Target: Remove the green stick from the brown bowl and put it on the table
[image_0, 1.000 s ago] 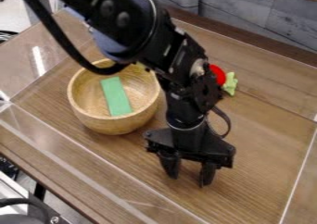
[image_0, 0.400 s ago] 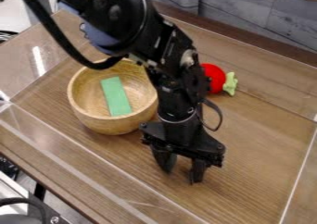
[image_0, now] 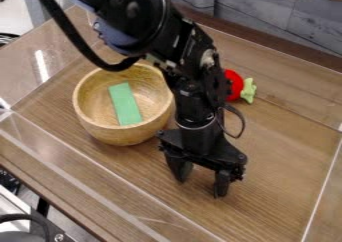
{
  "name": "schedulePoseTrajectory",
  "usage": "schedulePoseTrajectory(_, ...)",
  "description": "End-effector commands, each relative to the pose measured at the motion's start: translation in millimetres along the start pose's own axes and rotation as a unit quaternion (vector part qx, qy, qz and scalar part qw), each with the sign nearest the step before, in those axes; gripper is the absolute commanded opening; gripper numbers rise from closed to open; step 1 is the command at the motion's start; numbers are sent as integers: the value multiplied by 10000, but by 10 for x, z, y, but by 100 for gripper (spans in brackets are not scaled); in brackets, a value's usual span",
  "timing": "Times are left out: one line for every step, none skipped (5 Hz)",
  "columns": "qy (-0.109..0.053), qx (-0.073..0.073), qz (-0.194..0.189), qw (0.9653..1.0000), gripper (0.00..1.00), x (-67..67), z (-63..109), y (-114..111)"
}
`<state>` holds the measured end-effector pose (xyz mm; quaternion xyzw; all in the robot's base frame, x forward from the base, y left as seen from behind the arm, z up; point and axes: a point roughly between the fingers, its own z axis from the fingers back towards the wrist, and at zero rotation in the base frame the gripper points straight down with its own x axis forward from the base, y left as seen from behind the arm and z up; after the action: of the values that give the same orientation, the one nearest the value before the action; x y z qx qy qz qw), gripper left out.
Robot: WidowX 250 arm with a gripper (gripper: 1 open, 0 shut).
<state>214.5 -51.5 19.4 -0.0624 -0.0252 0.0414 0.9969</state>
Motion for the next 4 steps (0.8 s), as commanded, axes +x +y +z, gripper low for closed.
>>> schedulePoseTrajectory(-120, -58, -192, 9997, 0, 3, 72, 0)
schedulePoseTrajectory(-107, -90, -319, 9994, 100, 38, 80, 43)
schedulePoseTrajectory(-103, -130, -445, 9989, 100, 75, 87, 84)
schedulePoseTrajectory(-168, -155, -191, 9996, 100, 101, 281, 118)
